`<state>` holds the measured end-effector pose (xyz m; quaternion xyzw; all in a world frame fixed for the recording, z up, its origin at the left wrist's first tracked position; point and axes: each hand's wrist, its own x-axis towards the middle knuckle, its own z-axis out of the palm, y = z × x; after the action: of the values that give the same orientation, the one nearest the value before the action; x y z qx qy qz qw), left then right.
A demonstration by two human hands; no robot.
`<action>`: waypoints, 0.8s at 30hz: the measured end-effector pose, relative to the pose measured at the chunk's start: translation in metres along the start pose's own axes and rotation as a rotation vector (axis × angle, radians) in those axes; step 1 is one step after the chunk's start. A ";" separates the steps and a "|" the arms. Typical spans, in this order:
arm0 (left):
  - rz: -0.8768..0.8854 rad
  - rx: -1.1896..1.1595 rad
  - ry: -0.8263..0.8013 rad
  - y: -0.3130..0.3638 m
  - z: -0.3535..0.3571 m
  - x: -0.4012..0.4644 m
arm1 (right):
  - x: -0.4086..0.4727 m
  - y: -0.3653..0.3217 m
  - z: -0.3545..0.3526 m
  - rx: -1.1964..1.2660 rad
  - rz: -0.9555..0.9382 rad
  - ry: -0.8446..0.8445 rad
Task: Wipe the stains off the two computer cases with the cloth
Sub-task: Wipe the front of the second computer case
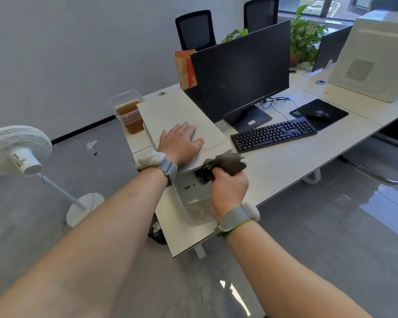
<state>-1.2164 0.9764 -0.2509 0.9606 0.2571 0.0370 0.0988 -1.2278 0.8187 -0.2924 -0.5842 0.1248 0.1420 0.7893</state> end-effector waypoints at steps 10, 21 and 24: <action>0.001 0.019 0.012 0.003 0.001 -0.003 | -0.002 -0.007 -0.010 -0.077 -0.133 -0.179; 0.004 0.025 0.036 0.005 -0.001 -0.006 | 0.039 0.027 -0.058 -0.105 0.337 -0.053; -0.004 0.012 0.048 0.007 -0.001 -0.008 | 0.037 0.034 -0.059 -0.038 0.271 0.047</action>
<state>-1.2195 0.9665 -0.2483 0.9595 0.2614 0.0585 0.0869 -1.2082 0.7744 -0.3530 -0.5800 0.2185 0.2360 0.7484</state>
